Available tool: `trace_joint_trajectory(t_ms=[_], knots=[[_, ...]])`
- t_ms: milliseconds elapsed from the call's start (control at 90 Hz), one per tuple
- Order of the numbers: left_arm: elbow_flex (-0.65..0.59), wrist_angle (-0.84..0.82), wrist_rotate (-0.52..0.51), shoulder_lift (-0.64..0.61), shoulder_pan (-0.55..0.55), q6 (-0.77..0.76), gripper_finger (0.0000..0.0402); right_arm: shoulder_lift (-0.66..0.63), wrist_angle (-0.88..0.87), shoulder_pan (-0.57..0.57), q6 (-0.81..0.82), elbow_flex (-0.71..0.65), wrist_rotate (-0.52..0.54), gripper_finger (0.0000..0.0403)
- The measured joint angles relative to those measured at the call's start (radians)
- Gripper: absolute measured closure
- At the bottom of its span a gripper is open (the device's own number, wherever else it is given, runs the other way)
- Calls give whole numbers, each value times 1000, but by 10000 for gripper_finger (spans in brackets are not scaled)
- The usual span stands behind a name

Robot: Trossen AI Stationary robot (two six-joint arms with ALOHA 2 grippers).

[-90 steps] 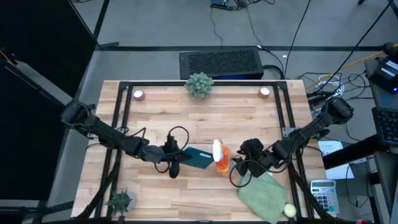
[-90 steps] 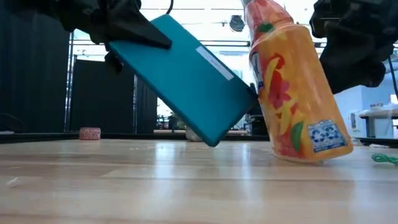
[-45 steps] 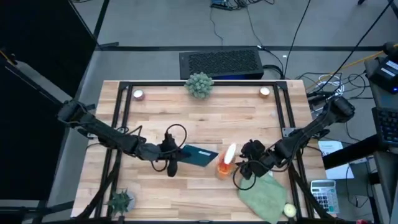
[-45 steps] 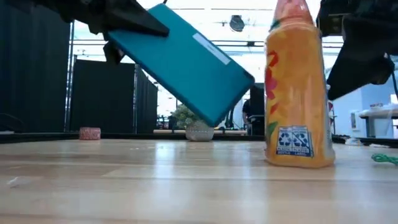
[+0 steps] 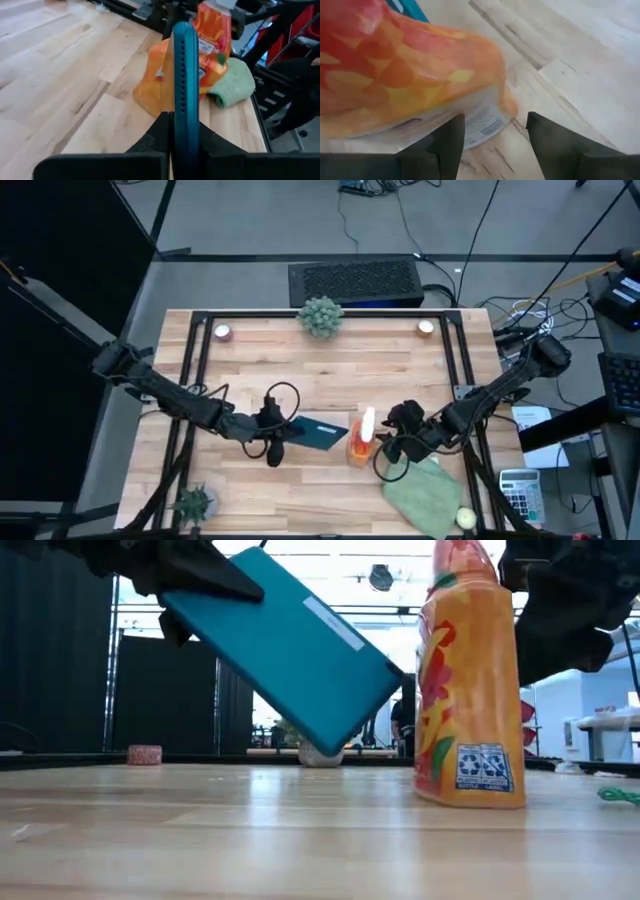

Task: Apply microfiber cloth
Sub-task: Spray the cellphone using the spray bottle

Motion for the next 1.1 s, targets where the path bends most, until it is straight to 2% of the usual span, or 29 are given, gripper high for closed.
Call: trace_joint_trajectory(t_ms=[200,478,611,844,1100], knots=[[0,-12,-1,-21,0,8,393,-87,11,2,-71,0,-85,206],[0,-34,-27,-86,6,38,393,-205,93,0,-128,0,-45,197],[0,-59,-31,-107,10,60,393,-232,69,0,-123,0,-30,151],[0,-85,-38,-132,15,62,393,-243,70,0,-139,0,-17,20],[0,-106,-37,-132,33,82,393,-243,70,0,-149,0,0,8]])
